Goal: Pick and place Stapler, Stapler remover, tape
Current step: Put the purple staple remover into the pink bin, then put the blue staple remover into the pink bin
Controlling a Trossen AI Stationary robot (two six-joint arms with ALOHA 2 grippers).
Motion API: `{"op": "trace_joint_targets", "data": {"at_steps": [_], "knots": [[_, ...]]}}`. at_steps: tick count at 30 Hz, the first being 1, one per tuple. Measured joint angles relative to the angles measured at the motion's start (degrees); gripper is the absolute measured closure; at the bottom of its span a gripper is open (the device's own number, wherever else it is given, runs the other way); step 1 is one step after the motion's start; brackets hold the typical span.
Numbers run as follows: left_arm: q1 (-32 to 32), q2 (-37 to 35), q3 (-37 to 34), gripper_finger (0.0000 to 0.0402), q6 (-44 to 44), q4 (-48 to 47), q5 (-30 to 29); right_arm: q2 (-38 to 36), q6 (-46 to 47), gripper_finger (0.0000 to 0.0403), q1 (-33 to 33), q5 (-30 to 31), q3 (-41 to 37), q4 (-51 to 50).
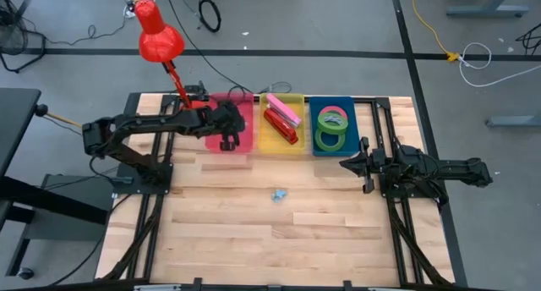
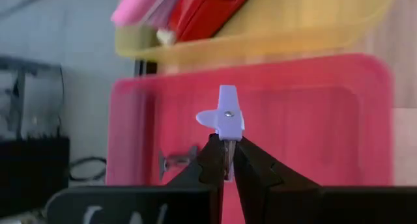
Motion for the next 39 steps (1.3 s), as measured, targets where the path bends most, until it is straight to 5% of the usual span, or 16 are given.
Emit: {"op": "trace_joint_targets", "data": {"at_steps": [10,16,25,34,39], "knots": [[4.1,0.1,-0.1,0.0355,-6.1,-2.1,0.1,0.0,0.0,0.0387,0.0,0.0,0.0,0.0],[4.1,0.1,-0.1,0.027,-9.4,-0.7,1.7,0.0,0.0,0.0387,0.0,0.0,0.0,0.0],[2.8,0.1,-0.1,0.0157,-16.2,5.9,17.1,0.0,0.0,0.0387,0.0,0.0,0.0,0.0],[-3.7,0.1,-0.1,0.0158,-16.8,10.7,19.5,0.0,0.0,0.0387,0.0,0.0,0.0,0.0],[-9.1,0.1,-0.1,0.016,-17.0,11.0,14.6,0.0,0.0,0.0387,0.0,0.0,0.0,0.0]]}}
